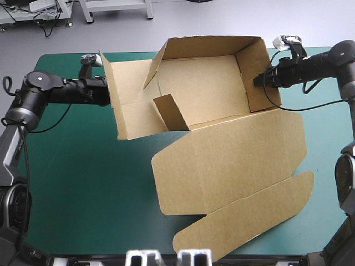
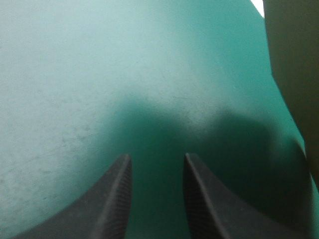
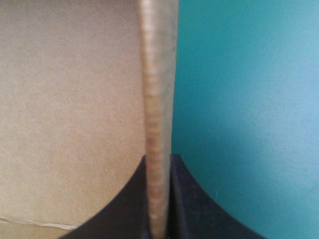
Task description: Fold the box
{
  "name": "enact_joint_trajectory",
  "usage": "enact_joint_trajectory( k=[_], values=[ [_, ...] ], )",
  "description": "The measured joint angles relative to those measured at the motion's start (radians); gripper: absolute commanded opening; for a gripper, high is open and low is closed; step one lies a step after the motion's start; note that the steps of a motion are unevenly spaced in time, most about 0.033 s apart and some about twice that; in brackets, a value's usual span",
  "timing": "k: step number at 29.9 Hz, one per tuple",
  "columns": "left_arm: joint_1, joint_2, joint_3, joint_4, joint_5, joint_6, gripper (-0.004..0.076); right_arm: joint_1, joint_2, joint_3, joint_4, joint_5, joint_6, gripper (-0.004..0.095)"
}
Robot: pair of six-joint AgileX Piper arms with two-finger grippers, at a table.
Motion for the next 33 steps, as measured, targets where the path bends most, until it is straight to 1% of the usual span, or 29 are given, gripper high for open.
enact_joint_trajectory(
  k=[3, 7, 11, 13, 17, 22, 28, 30, 31, 33],
  values=[
    [-0.052, 0.000, 0.000, -0.031, -0.001, 0.012, 0.0260, 0.000, 0.000, 0.000, -0.045, -0.012, 0.022, -0.0017],
    [-0.072, 0.000, 0.000, -0.107, 0.050, 0.053, 0.0260, 0.000, 0.000, 0.000, -0.101, -0.036, 0.052, -0.0017],
    [-0.072, 0.000, 0.000, -0.163, 0.088, 0.077, 0.0260, 0.011, 0.000, 0.000, -0.133, -0.043, 0.075, -0.0017],
    [-0.072, 0.000, 0.000, -0.176, 0.102, 0.079, 0.0260, 0.028, 0.000, 0.000, -0.150, -0.051, 0.086, -0.0017],
    [-0.072, 0.001, 0.000, -0.210, 0.112, 0.101, 0.0261, 0.089, 0.000, 0.000, -0.221, -0.092, 0.139, -0.0017],
    [-0.073, 0.001, 0.000, -0.238, 0.120, 0.108, 0.0307, 0.148, 0.000, 0.000, -0.266, -0.148, 0.176, -0.0017],
    [-0.074, 0.001, -0.001, -0.231, 0.120, 0.108, 0.0318, 0.185, 0.000, 0.000, -0.289, -0.194, 0.202, -0.0017],
    [-0.077, 0.001, -0.001, -0.216, 0.097, 0.100, 0.0319, 0.191, 0.000, 0.000, -0.306, -0.210, 0.220, -0.0016],
    [-0.084, 0.001, -0.001, -0.197, 0.069, 0.090, 0.0323, 0.198, 0.000, 0.000, -0.322, -0.220, 0.232, -0.0016],
    [-0.095, 0.001, -0.002, -0.165, 0.025, 0.070, 0.0347, 0.209, 0.000, 0.000, -0.360, -0.241, 0.258, -0.0016]
  ],
)
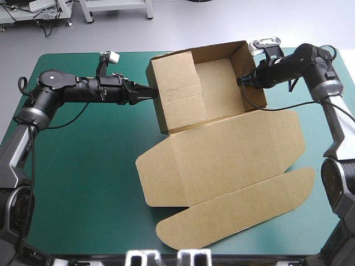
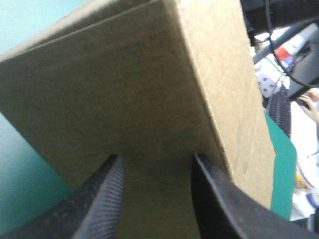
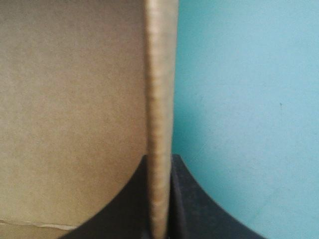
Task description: Fold the box
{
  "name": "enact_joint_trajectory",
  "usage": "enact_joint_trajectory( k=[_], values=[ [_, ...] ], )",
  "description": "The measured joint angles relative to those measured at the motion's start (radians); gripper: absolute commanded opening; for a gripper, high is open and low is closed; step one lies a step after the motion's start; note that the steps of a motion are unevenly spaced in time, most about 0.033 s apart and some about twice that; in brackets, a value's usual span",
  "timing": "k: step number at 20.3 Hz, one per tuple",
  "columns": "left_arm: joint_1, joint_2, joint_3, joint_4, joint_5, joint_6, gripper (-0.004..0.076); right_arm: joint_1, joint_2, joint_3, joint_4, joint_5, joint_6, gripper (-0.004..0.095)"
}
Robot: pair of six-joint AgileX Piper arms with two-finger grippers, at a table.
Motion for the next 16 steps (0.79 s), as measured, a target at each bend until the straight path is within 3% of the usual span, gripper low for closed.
enact_joint_trajectory(
  k=[4, 8, 16],
  values=[
    [-0.033, 0.000, 0.000, 0.061, -0.108, -0.025, 0.0435, 0.037, 0.000, 0.000, -0.098, -0.060, 0.075, -0.0017],
    [-0.040, 0.000, 0.000, 0.050, -0.191, -0.030, 0.0465, 0.042, 0.000, 0.000, -0.109, -0.111, 0.105, -0.0017],
    [-0.040, 0.000, 0.000, -0.089, -0.080, 0.026, 0.0465, 0.044, 0.000, 0.000, -0.084, -0.120, 0.116, -0.0017]
  ],
)
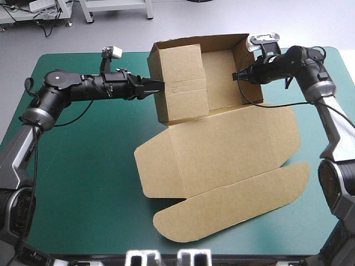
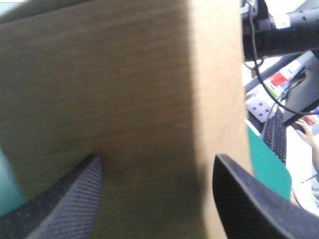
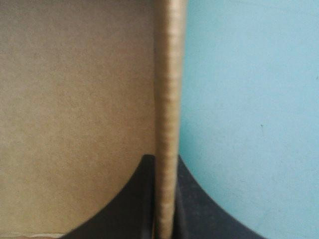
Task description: Fold the box
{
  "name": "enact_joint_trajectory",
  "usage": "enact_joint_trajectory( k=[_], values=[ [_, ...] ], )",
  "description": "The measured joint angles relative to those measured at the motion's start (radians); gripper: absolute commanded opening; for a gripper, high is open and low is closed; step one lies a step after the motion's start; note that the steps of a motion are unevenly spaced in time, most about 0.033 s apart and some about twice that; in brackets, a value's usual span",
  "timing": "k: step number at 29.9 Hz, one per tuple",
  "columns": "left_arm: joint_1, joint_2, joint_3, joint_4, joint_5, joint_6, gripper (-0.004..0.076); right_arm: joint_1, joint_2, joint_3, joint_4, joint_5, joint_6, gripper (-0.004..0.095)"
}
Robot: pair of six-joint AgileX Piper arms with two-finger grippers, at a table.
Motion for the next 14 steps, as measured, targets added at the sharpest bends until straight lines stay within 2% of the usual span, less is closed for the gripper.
enact_joint_trajectory(
  k=[7, 10, 14],
  values=[
    [-0.002, 0.000, 0.000, -0.021, 0.021, 0.013, 0.0465, 0.003, 0.000, 0.000, 0.007, -0.001, -0.004, -0.0017],
    [-0.004, 0.000, 0.000, 0.024, -0.025, -0.017, 0.0465, 0.005, 0.000, 0.000, 0.014, -0.003, -0.004, -0.0016],
    [-0.038, 0.000, 0.000, 0.100, -0.144, -0.068, 0.0465, 0.016, 0.000, 0.000, 0.005, -0.014, -0.002, -0.0016]
  ],
)
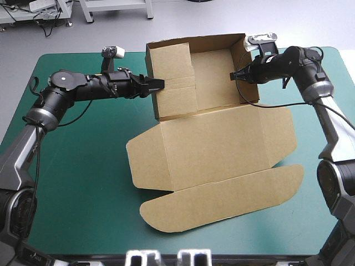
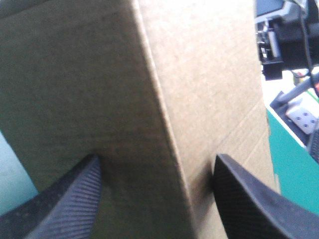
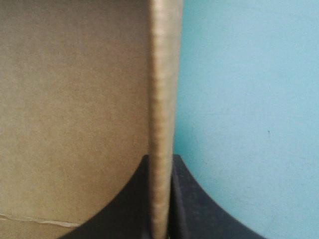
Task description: Fold the box
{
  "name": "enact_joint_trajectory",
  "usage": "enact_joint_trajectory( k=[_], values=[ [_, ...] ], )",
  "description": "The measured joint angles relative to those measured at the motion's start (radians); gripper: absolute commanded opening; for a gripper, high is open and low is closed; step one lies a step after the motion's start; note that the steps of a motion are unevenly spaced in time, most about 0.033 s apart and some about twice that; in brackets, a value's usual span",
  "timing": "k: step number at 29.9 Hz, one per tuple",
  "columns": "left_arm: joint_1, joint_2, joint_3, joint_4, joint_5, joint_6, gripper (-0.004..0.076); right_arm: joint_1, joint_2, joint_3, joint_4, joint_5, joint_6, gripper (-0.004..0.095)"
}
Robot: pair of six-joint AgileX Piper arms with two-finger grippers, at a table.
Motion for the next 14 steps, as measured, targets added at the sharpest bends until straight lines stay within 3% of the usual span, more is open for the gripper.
enact_joint_trajectory(
  k=[3, 8, 14],
  values=[
    [-0.047, 0.000, 0.000, 0.121, -0.119, -0.108, 0.0465, 0.006, 0.000, 0.000, -0.014, -0.007, 0.016, -0.0017],
    [-0.139, 0.003, 0.000, 0.414, -0.261, -0.415, 0.0464, 0.015, 0.004, 0.001, -0.012, -0.014, 0.013, -0.0017],
    [-0.175, 0.021, 0.000, 0.695, -0.304, -0.739, 0.0370, 0.016, 0.008, 0.001, 0.092, 0.000, -0.069, -0.0018]
  ],
)
